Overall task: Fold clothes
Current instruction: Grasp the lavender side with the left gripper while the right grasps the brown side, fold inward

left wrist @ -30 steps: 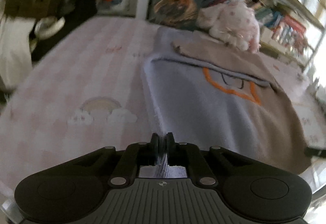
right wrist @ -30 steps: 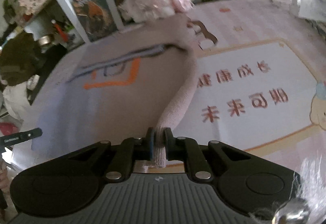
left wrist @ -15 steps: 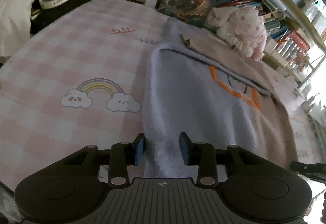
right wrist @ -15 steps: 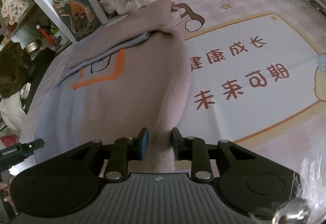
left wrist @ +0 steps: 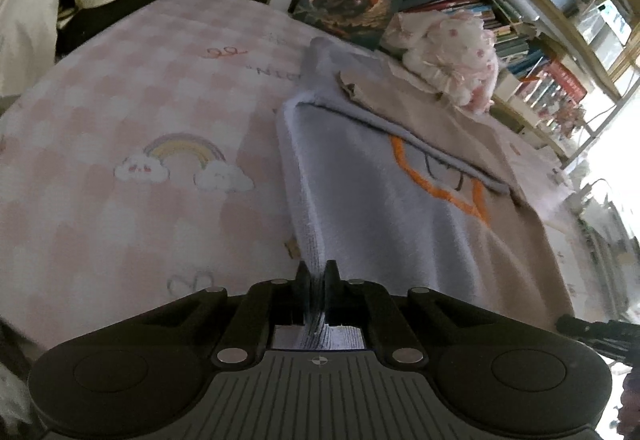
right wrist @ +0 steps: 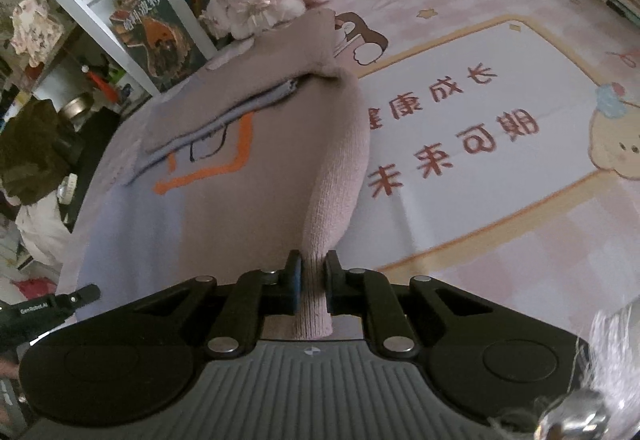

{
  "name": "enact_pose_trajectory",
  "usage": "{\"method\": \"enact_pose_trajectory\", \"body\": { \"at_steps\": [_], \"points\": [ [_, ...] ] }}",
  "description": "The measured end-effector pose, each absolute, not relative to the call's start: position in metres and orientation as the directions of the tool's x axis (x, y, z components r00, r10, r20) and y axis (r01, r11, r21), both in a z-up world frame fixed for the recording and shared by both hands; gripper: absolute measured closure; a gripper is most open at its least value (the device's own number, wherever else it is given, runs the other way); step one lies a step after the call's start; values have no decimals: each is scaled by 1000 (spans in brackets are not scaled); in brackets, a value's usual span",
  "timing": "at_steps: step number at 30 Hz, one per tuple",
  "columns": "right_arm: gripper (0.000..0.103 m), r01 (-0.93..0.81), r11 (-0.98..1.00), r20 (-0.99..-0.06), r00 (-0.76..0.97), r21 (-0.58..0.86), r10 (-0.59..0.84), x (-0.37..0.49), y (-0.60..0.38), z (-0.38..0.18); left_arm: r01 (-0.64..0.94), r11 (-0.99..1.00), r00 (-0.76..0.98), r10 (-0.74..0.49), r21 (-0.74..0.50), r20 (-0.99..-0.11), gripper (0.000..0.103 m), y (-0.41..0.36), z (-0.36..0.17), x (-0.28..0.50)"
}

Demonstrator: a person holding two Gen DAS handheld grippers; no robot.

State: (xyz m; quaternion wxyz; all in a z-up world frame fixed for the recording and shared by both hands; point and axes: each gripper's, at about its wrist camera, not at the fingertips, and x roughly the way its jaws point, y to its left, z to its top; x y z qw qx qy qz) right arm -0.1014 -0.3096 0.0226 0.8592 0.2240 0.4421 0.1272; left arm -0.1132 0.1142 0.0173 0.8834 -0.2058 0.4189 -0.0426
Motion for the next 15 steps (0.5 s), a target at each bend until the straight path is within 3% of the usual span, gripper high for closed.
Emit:
{"method": "enact_pose_trajectory", "body": {
  "at_steps": [15],
  "points": [
    [93, 35, 816, -716, 500, 578, 486, -179, -369, 10, -181, 811, 600, -356, -556, -716, 99, 106, 5, -184]
  ]
}}
